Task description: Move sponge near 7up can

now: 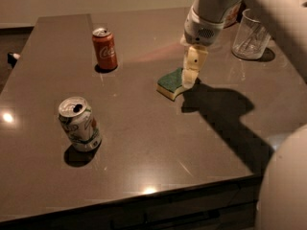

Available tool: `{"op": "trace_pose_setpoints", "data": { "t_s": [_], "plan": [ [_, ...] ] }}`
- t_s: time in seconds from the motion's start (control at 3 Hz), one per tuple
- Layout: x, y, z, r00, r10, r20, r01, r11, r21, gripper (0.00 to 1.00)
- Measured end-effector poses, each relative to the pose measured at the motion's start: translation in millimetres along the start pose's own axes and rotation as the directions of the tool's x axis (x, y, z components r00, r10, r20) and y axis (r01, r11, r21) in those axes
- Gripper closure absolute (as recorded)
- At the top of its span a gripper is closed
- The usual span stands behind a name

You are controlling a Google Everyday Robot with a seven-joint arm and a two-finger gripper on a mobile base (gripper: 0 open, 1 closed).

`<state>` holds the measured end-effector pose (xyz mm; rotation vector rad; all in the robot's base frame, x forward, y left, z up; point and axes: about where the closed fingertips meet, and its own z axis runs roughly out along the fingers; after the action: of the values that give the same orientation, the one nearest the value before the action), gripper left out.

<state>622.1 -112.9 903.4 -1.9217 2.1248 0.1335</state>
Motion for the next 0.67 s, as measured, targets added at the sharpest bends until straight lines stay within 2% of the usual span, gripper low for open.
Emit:
{"op": "trace_pose_setpoints", "data": {
  "t_s": [0.33, 0.67],
  "plan": [
    [3, -7, 24, 0.999, -0.028, -0.024, 0.027, 0.9987, -0.043, 0.0],
    [18, -7, 46, 0.998, -0.026, -0.048, 0.024, 0.9982, -0.055, 0.02]
  ]
}}
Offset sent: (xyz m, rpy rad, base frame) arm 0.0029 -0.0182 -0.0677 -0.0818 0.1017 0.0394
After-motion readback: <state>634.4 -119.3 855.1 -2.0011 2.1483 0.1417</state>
